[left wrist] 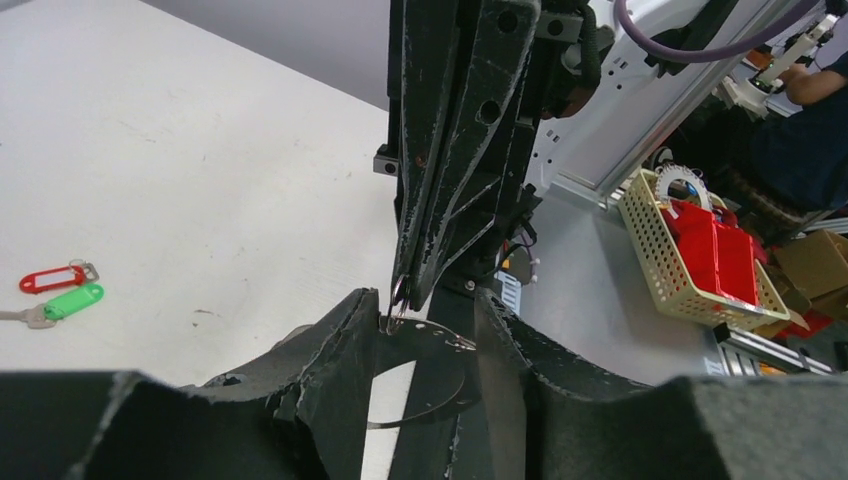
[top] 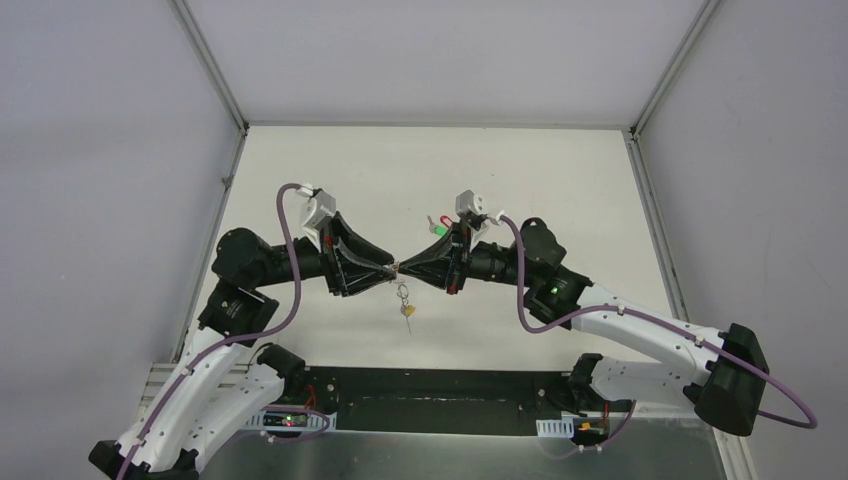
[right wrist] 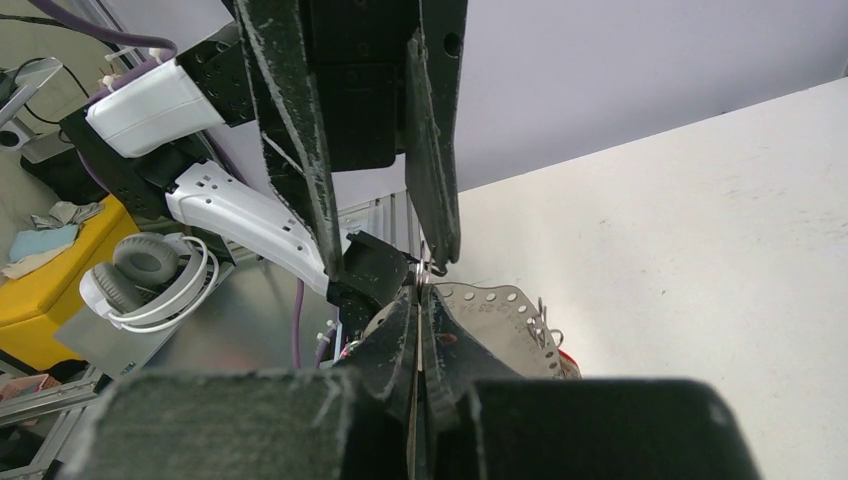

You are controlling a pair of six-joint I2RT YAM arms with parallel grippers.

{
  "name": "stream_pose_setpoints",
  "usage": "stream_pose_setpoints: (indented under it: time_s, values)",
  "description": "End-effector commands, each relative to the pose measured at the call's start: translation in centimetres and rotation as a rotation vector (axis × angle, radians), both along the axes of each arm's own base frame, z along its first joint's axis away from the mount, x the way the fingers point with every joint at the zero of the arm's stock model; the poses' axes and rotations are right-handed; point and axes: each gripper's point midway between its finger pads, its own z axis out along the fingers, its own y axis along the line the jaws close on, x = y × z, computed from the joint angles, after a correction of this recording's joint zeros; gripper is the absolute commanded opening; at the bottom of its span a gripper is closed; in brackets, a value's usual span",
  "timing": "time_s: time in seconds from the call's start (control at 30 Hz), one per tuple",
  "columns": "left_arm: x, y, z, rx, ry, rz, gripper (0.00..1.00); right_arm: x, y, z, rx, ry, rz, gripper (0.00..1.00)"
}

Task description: Put the keys on the keyring

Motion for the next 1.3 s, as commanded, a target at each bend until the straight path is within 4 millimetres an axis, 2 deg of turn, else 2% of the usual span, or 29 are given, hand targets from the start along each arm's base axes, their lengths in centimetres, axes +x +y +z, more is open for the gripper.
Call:
stream_pose_setpoints:
  time_s: [0.0,0.07,0.17,0.23,0.43,0.73,0.9,1.03,1.13,1.27]
  values:
    - [-1.0,0.3,0.7,0.0,-0.107,-0.017,0.44,-0.5,-0.6,2.6,0.084,-0.036,-0.002,0.0]
    - [-1.1,0.4,0.3,0.016,-0.115,-0.012,0.44,-0.5,-0.7,2.6,0.081,-0.035,-0.001,0.0]
    - [-1.1,0.5,-0.2,0.029,-0.132,-0.013,0.33,-0.5,-0.7,2.5,0.08,-0.032,-0.002,0.0]
    - [-1.1,0.4,-0.6,0.04,-0.131,-0.015,0.3,-0.6,-0.7,2.5,0.08,-0.032,-0.002,0.0]
    - [-0.3,0.5,-1.6,0.072,-0.123,0.02,0.32,-0.8,-0.7,2.4,0.076,-0.032,0.014,0.0]
    - [-0.1,0.5,-1.0,0.072,-0.149,0.019,0.29,-1.0,-0.6,2.4,0.074,-0.03,0.027,0.0]
    - [0.4,0.4,-1.0,0.073,-0.149,0.039,0.31,-1.1,-0.6,2.5,0.075,-0.031,0.035,0.0]
    - [1.3,0.6,-1.1,0.073,-0.149,0.085,0.42,-1.3,-0.6,2.7,0.077,-0.032,0.042,0.0]
    - [1.6,0.6,-1.0,0.068,-0.149,0.099,0.46,-1.3,-0.6,2.6,0.076,-0.032,0.045,0.0]
    - [1.7,0.3,-0.8,0.06,-0.151,0.086,0.46,-1.4,-0.6,2.6,0.075,-0.031,0.049,0.0]
